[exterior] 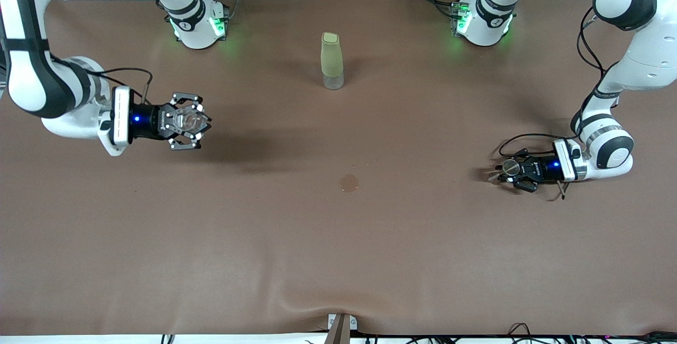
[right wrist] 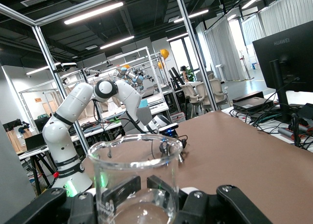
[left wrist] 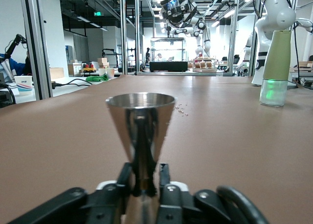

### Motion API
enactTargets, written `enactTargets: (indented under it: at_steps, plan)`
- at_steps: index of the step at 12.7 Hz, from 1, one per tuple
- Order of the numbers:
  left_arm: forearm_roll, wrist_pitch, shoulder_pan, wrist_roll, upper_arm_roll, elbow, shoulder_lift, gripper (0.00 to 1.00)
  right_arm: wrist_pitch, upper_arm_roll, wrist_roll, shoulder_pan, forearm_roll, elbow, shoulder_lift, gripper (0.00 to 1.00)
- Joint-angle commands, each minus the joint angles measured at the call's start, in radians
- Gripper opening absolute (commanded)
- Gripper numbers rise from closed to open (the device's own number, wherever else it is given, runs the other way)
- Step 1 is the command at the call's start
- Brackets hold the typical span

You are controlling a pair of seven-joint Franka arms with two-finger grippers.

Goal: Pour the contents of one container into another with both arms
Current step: 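Lift the beaker with the right gripper while the left gripper lifts the jigger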

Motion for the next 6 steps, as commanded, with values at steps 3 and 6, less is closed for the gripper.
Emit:
enactTargets:
  at_steps: [3,6]
  plan:
    - [-0.002,0.003,-0.023,0.016,0.001,0.048,0.013,0.00,0.038,-0.019,0.019,0.032,0.033,-0.130,-0.131,0.00]
    - [-0.001,-0.011,-0.041,-0.002,-0.003,0.048,0.003,0.00,0.045,-0.019,0.018,0.061,0.033,-0.148,-0.153,0.00]
